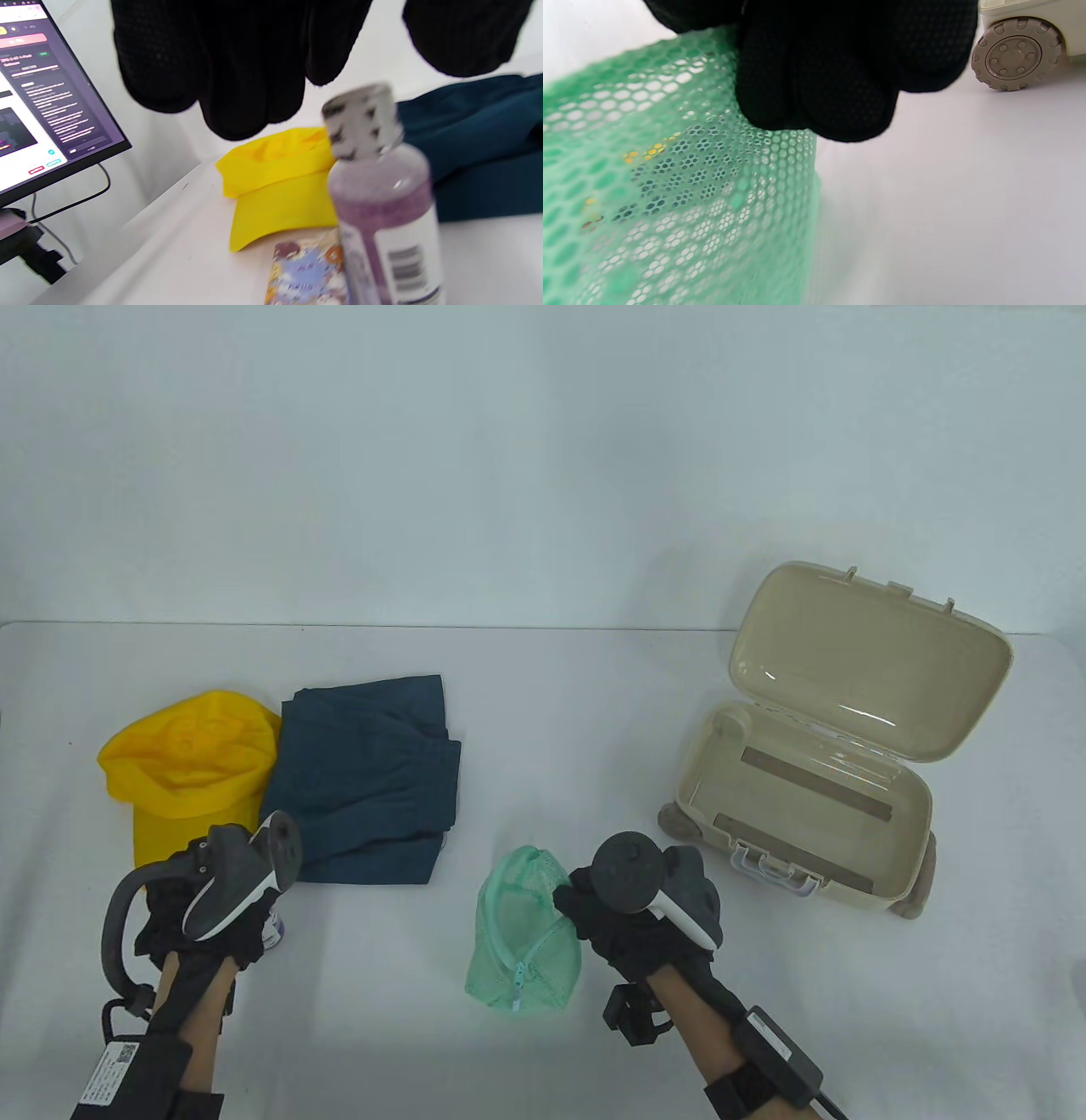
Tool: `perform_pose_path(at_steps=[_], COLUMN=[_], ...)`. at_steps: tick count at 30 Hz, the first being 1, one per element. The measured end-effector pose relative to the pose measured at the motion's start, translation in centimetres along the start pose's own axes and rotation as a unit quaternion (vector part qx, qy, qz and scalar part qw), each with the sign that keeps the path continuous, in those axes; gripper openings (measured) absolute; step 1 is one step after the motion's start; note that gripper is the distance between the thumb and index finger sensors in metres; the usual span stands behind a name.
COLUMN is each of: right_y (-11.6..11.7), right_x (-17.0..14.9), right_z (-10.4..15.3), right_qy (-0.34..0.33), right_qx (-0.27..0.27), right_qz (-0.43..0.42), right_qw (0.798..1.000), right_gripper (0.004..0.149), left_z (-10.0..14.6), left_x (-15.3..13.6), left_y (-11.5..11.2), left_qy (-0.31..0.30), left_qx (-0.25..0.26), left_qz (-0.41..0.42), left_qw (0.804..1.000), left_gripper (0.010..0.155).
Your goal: Pack suitcase
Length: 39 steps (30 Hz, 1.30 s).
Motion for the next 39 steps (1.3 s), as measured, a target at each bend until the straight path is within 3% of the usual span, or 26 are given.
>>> perform_pose_path(at_steps=[7,12,16,20,25,29,33,39], right_y=[-0.1,-0.1,-0.1,-0.1,0.0,0.0,0.1,0.0], right_x=[-0.3,-0.3,-0.3,-0.2,-0.2,-0.2,-0.2,-0.4], right_z=[0.1,0.1,0.0,0.0,0.0,0.0,0.0,0.0], right_qy=[0.006,0.006,0.003,0.002,0.002,0.002,0.005,0.010], right_qx=[0.000,-0.001,-0.001,-0.001,-0.003,-0.003,-0.005,-0.009], right_qz=[0.000,0.000,-0.001,0.000,-0.002,-0.005,-0.007,-0.010], right_qw=[1.000,1.000,1.000,1.000,1.000,1.000,1.000,1.000], right_gripper=[0.045,0.045,0.044,0.045,0.045,0.045,0.045,0.044], left_z=[-0.6,-0.5,0.6,2.8,5.7,7.0,7.4,5.9], left_x=[0.2,0.1,0.1,1.2,4.9,8.8,12.6,16.6], left_y=[-1.9,-1.8,0.9,5.5,10.7,12.2,11.8,8.8], left_qy=[-0.009,-0.014,-0.025,-0.056,-0.149,-0.227,-0.271,-0.311], left_qx=[-0.043,-0.045,0.001,0.088,0.183,0.208,0.223,0.178], left_qz=[0.031,0.030,0.044,0.076,0.178,0.225,0.240,0.219], left_qw=[0.999,0.998,0.999,0.992,0.955,0.925,0.905,0.908], left_gripper=[0.065,0.062,0.061,0.061,0.061,0.061,0.061,0.061])
Point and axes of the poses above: the tracker on the back of each hand, its own x axis roughly to the thumb side, its own z axis roughly from the fingertips to the wrist, y = z × x, the point moved 5 cm from there along -z, roughly from the wrist to the fingertips, and after that the axes turned 12 degrees about -y, right-handed, at the moved point
